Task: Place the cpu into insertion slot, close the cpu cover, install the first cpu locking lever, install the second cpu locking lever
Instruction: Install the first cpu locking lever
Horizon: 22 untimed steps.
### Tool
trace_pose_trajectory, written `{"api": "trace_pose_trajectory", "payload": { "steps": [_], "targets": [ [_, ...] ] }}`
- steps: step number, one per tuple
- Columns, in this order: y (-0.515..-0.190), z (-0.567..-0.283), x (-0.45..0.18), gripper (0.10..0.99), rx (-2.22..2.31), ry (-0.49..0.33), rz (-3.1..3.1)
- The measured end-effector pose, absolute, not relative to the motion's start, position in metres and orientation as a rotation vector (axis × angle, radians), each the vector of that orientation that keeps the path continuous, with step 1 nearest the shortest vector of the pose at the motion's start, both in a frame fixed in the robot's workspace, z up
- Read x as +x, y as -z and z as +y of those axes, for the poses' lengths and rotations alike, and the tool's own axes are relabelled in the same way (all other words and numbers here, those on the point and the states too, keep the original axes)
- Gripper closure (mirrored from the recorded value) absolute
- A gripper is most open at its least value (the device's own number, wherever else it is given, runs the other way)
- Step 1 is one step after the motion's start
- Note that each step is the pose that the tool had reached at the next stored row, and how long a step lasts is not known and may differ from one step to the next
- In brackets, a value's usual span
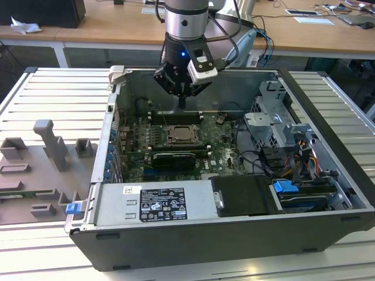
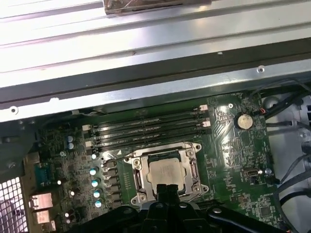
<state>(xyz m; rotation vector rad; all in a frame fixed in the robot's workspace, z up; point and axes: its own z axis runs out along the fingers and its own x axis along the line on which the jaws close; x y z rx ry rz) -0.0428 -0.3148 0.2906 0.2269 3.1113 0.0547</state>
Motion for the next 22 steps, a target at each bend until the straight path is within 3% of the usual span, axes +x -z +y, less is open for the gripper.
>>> {"api": "trace_pose_trajectory", "payload": {
  "steps": [13, 22],
  "targets": [
    [-0.291, -0.315, -0.043, 0.980, -0.175, -0.059, 3.119],
    [-0.291, -0.315, -0.056, 0.980, -0.205, -0.060, 3.118]
  ]
}}
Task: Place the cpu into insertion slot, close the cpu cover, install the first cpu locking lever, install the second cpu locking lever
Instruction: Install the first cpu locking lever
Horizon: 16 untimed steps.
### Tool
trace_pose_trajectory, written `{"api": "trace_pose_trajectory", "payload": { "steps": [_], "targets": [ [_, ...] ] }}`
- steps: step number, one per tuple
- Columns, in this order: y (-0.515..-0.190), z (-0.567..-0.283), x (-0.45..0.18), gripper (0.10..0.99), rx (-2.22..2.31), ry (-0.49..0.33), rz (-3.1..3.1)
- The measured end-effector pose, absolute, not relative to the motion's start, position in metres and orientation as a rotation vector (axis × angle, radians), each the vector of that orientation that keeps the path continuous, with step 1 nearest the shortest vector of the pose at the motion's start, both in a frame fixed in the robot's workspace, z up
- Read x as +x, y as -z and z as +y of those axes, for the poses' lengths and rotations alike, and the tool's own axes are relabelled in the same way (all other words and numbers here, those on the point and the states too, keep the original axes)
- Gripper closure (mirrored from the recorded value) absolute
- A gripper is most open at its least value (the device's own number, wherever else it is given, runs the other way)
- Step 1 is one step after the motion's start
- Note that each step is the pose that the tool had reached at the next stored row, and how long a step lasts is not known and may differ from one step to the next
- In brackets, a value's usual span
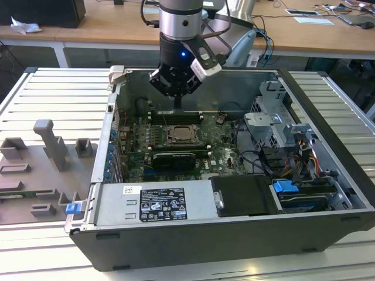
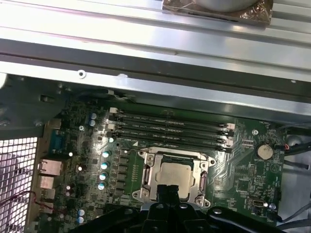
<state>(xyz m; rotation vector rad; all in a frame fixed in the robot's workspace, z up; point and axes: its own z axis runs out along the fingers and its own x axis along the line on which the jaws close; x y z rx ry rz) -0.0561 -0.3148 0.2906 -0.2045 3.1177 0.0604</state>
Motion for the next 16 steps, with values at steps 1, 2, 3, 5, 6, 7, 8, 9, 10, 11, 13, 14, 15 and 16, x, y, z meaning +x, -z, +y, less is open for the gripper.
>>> {"api": "trace_pose_trajectory", "payload": {
  "steps": [1, 2, 3, 5, 6, 7, 8, 9, 10, 11, 13, 14, 15, 16],
  "targets": [
    [-0.291, -0.315, -0.058, 0.980, -0.204, -0.061, 3.118],
    [-0.290, -0.315, -0.060, 0.980, -0.205, -0.061, 3.118],
    [-0.290, -0.315, -0.066, 0.980, -0.205, -0.060, 3.118],
    [-0.290, -0.315, -0.075, 0.980, -0.205, -0.061, 3.117],
    [-0.290, -0.315, -0.081, 0.980, -0.205, -0.061, 3.117],
    [-0.290, -0.315, -0.085, 0.980, -0.205, -0.061, 3.118],
    [-0.289, -0.315, -0.092, 0.980, -0.207, -0.063, 3.117],
    [-0.287, -0.315, -0.099, 0.980, -0.207, -0.064, 3.117],
    [-0.285, -0.315, -0.103, 0.980, -0.207, -0.064, 3.117],
    [-0.283, -0.315, -0.105, 0.980, -0.207, -0.064, 3.117],
    [-0.279, -0.313, -0.106, 0.980, -0.207, -0.064, 3.117],
    [-0.277, -0.312, -0.106, 0.980, -0.198, -0.064, 3.117],
    [-0.275, -0.312, -0.106, 0.980, -0.185, -0.064, 3.118],
    [-0.274, -0.312, -0.106, 0.980, -0.170, -0.064, 3.119]
  ]
}}
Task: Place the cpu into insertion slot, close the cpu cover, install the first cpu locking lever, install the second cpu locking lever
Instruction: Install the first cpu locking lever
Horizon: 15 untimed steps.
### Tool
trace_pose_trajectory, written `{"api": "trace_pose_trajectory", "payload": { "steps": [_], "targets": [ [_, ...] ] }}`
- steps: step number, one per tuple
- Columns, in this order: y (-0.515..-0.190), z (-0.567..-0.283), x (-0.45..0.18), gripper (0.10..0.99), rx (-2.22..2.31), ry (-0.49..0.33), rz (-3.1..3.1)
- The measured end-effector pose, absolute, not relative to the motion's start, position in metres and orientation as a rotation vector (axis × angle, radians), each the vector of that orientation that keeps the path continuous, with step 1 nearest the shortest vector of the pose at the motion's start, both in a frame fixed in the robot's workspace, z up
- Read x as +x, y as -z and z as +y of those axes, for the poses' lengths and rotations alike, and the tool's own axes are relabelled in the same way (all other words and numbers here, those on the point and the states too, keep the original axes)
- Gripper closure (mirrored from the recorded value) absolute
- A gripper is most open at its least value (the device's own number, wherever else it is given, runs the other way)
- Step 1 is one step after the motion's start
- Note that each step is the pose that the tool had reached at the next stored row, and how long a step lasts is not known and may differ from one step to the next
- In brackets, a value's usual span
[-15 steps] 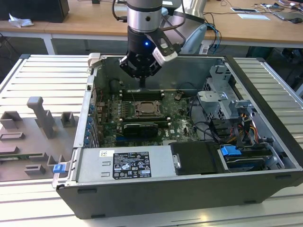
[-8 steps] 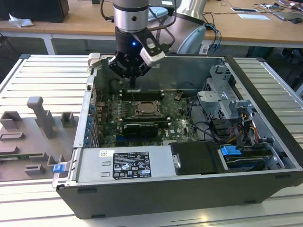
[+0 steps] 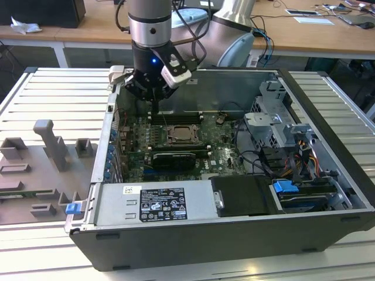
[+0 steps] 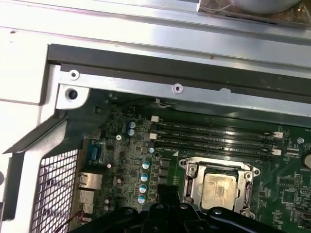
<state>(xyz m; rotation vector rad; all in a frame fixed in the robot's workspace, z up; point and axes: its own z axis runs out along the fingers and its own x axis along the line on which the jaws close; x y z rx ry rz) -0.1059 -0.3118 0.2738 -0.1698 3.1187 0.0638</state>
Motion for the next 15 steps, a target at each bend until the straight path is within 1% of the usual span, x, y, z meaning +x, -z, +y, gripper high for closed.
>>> {"api": "trace_pose_trajectory", "payload": {
  "steps": [10, 15],
  "targets": [
    [-0.262, -0.299, -0.106, 0.980, -0.156, -0.064, 3.119],
    [-0.261, -0.298, -0.106, 0.980, -0.156, -0.064, 3.119]
  ]
}}
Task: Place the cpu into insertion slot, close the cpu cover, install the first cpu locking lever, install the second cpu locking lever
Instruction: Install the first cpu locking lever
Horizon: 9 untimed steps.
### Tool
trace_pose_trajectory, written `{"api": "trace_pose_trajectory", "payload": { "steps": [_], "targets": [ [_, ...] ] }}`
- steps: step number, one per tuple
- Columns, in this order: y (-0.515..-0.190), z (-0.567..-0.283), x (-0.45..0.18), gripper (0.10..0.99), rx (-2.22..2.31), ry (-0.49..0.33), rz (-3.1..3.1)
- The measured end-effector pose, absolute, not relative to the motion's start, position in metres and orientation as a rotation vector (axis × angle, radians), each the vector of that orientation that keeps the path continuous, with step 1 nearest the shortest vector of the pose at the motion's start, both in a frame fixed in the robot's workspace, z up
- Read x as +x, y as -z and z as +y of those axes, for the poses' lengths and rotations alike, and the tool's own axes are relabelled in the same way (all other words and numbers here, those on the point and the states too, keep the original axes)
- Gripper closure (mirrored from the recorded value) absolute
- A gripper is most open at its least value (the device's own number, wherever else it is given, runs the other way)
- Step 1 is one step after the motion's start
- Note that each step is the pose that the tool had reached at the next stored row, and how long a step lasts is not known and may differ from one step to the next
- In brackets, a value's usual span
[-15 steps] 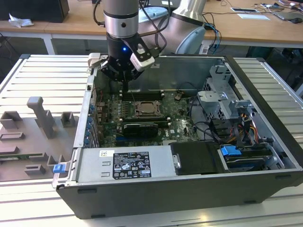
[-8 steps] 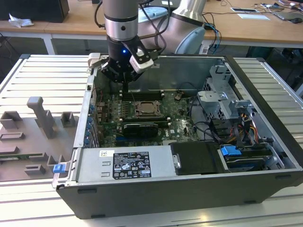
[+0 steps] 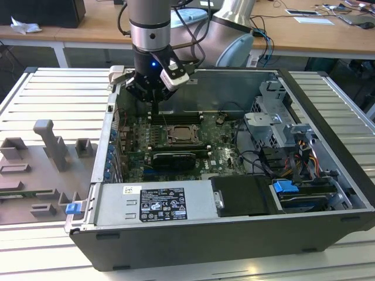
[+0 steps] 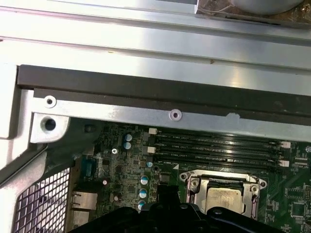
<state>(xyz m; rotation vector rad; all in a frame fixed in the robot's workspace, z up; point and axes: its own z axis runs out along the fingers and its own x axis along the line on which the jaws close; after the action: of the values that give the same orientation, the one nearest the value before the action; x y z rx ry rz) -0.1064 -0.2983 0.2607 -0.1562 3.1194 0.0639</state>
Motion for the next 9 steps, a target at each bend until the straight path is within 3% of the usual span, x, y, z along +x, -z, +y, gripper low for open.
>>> {"api": "trace_pose_trajectory", "payload": {
  "steps": [9],
  "targets": [
    [-0.2594, -0.2945, -0.1064, 0.980, -0.156, -0.064, 3.120]
  ]
}}
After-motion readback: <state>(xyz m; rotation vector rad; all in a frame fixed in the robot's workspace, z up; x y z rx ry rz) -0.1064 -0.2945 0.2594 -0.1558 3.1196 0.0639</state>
